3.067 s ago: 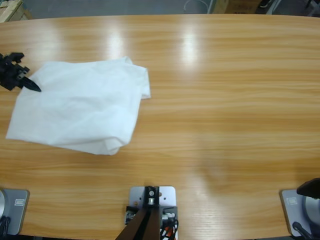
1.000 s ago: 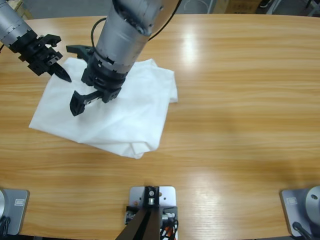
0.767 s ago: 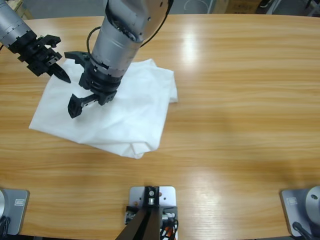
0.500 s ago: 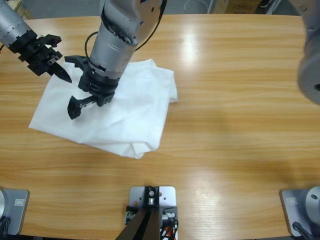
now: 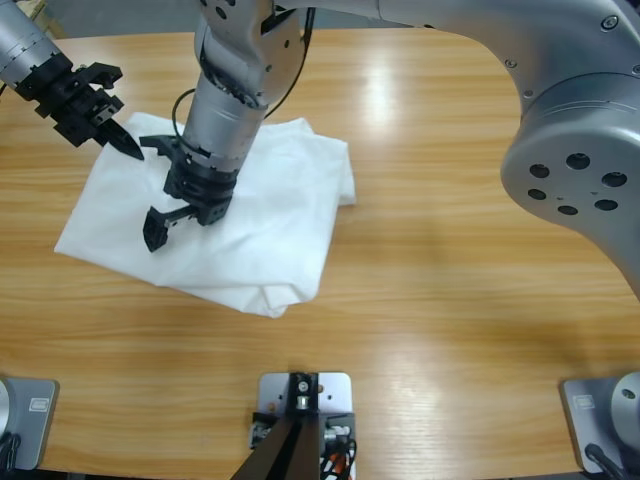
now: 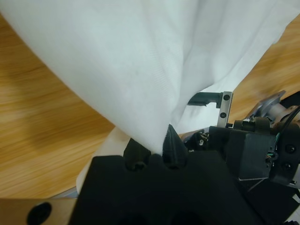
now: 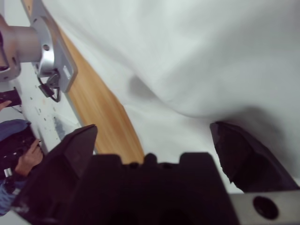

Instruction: Fold clothes

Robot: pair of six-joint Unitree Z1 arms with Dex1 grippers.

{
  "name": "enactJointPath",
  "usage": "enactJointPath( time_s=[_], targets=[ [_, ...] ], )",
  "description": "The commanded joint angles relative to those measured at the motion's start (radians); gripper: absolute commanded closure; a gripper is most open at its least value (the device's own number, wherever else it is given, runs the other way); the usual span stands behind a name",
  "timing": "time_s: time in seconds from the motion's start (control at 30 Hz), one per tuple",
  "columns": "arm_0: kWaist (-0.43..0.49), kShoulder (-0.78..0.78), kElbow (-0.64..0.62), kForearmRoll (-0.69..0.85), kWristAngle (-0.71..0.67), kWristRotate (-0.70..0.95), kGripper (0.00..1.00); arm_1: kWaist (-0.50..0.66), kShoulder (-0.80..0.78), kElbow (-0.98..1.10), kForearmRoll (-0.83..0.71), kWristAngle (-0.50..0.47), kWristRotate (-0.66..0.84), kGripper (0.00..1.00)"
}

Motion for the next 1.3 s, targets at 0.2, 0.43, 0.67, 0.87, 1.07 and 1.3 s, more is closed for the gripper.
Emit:
enactJointPath(
  time_s=[0.2, 0.43, 0.67, 0.87, 1.07, 1.3],
  targets=[
    [0.0, 0.049, 0.001, 0.018, -0.023, 0.014, 1.0, 0.012, 0.149, -0.057, 0.053, 0.113, -0.011, 0.018],
    [-0.002, 0.049, 0.002, 0.018, -0.027, 0.014, 1.0, 0.012, 0.205, -0.156, 0.133, 0.176, -0.029, 0.018],
    [-0.005, -0.01, -0.003, 0.01, 0.031, 0.017, 1.0, 0.014, 0.133, -0.527, 0.379, -0.115, -0.079, 0.015],
    [-0.013, -0.021, 0.002, 0.004, 0.049, 0.013, 1.0, 0.014, -0.047, -0.533, 0.431, -0.191, -0.075, 0.009],
    [-0.04, -0.042, -0.003, 0.006, 0.044, 0.006, 1.0, 0.002, -0.199, -0.451, 0.433, -0.245, -0.058, 0.0],
    [-0.049, -0.065, -0.039, 0.019, 0.07, 0.004, 1.0, -0.111, -0.378, -0.184, 0.431, -0.321, -0.07, 0.0]
  ],
)
